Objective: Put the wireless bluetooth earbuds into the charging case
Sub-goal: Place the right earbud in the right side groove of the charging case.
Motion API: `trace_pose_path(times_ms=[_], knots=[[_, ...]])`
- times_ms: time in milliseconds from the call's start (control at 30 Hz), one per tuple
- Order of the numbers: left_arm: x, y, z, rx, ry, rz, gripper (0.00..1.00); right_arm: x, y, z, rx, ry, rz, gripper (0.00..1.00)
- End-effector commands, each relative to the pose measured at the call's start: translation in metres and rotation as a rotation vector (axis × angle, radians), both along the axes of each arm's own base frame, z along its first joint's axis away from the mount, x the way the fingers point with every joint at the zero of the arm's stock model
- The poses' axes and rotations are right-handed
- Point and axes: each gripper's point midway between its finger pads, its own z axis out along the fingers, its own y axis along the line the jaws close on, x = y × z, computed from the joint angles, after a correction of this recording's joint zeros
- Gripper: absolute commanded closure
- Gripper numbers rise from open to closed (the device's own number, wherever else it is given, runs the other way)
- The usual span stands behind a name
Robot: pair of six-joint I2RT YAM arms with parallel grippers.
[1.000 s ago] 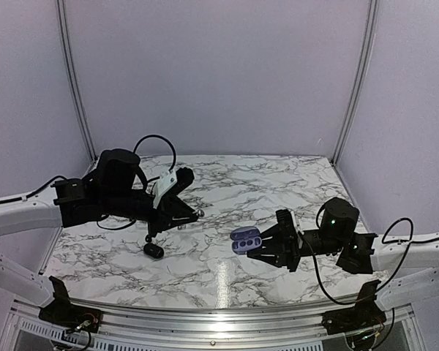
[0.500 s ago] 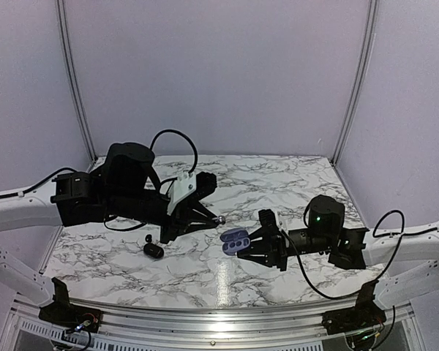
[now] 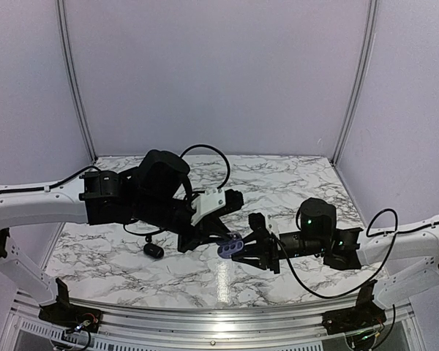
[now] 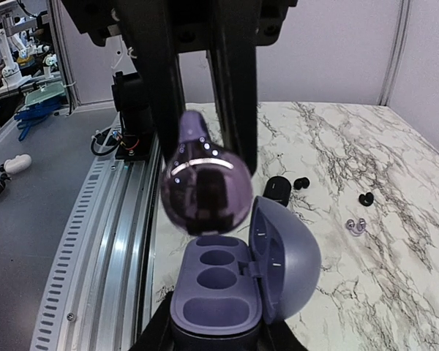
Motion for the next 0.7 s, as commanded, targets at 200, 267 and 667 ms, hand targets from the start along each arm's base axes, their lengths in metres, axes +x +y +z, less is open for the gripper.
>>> trace_pose_path(times_ms=[200, 267, 667], knots=[[-0.009, -0.007, -0.011, 0.059, 0.047, -0.031, 0.97, 0.005, 0.006, 0.019, 0.051, -0.018, -0.030, 1.00], [-0.008, -0.008, -0.014, 0.067, 0.048, -0.027, 0.97, 0.004, 0.006, 0.020, 0.055, -0.021, -0.026, 1.00], [0.002, -0.011, -0.023, 0.108, 0.037, 0.012, 0.97, -0.003, 0.005, 0.024, 0.071, -0.032, 0.006, 1.00]])
